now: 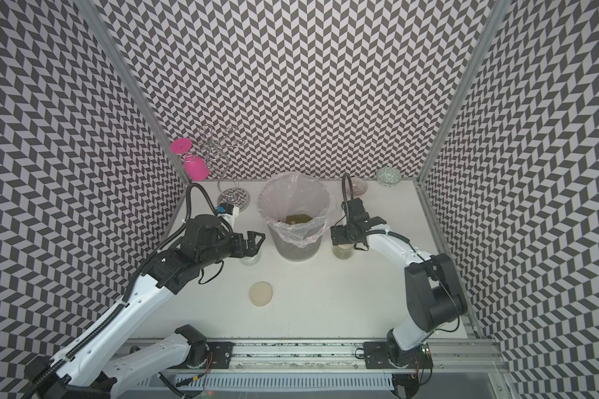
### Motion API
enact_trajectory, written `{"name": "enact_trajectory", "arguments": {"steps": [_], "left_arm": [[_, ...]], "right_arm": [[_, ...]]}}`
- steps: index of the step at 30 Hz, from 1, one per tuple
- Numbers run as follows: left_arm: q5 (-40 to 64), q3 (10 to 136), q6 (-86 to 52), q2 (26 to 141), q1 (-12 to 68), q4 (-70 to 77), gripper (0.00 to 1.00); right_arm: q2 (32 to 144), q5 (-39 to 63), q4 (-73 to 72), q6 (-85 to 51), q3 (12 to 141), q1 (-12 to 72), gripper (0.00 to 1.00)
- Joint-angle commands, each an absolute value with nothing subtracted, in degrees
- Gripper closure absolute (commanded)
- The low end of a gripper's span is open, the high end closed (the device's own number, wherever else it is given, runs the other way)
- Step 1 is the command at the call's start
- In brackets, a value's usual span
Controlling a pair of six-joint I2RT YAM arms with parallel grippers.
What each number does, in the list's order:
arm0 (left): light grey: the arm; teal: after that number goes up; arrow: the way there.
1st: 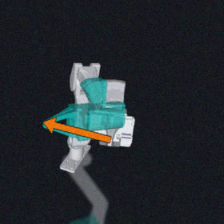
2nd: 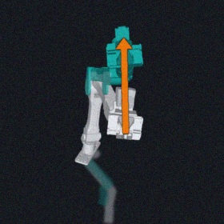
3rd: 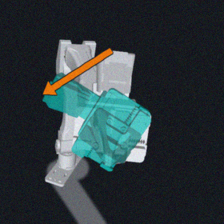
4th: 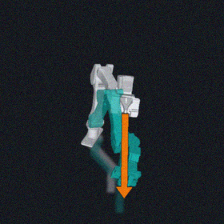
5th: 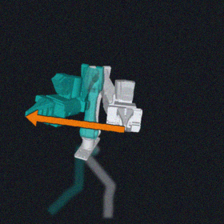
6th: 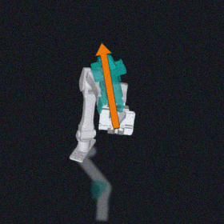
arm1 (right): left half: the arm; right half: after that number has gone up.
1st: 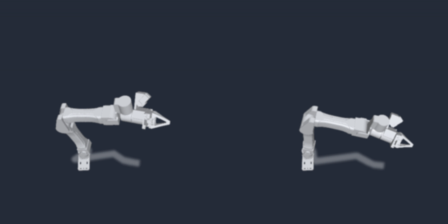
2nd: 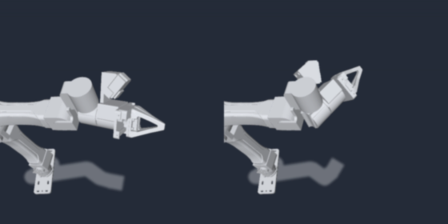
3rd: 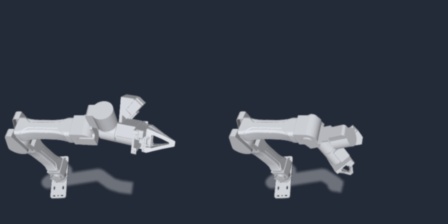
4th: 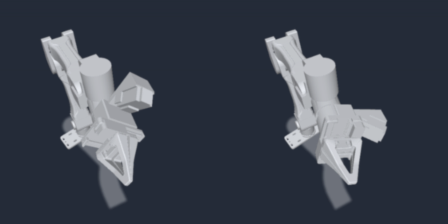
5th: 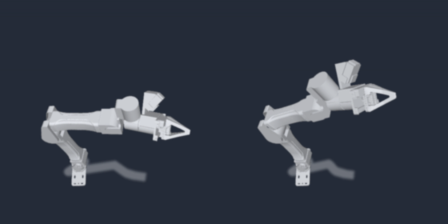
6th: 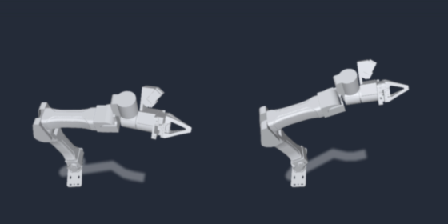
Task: Empty moldy mung beans from jars
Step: Pick up the jar from the center of the board.
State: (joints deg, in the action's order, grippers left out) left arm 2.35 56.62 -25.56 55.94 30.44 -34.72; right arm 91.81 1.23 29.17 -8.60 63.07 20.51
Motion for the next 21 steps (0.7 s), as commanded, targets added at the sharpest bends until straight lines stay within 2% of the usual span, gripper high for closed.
{"name": "enact_trajectory", "arguments": {"steps": [1,5,12,21], "left_arm": [[2.5,56.05,-25.62,55.24,30.85,-33.59,0.0],[2.96,55.53,-25.37,54.44,30.85,-33.1,0.0],[4.24,55.37,-24.27,52.0,32.97,-30.03,0.0],[-0.02,53.06,-22.77,51.47,44.27,-25.47,0.0]], "right_arm": [[91.85,1.59,28.86,-8.94,62.14,21.13,0.24],[90.22,1.72,29.35,-9.52,61.55,21.1,0.3],[85.4,5.3,30.3,-10.22,59.87,21.1,0.32],[78.03,8.71,32.47,-12.22,55.97,23.05,0.33]]}}
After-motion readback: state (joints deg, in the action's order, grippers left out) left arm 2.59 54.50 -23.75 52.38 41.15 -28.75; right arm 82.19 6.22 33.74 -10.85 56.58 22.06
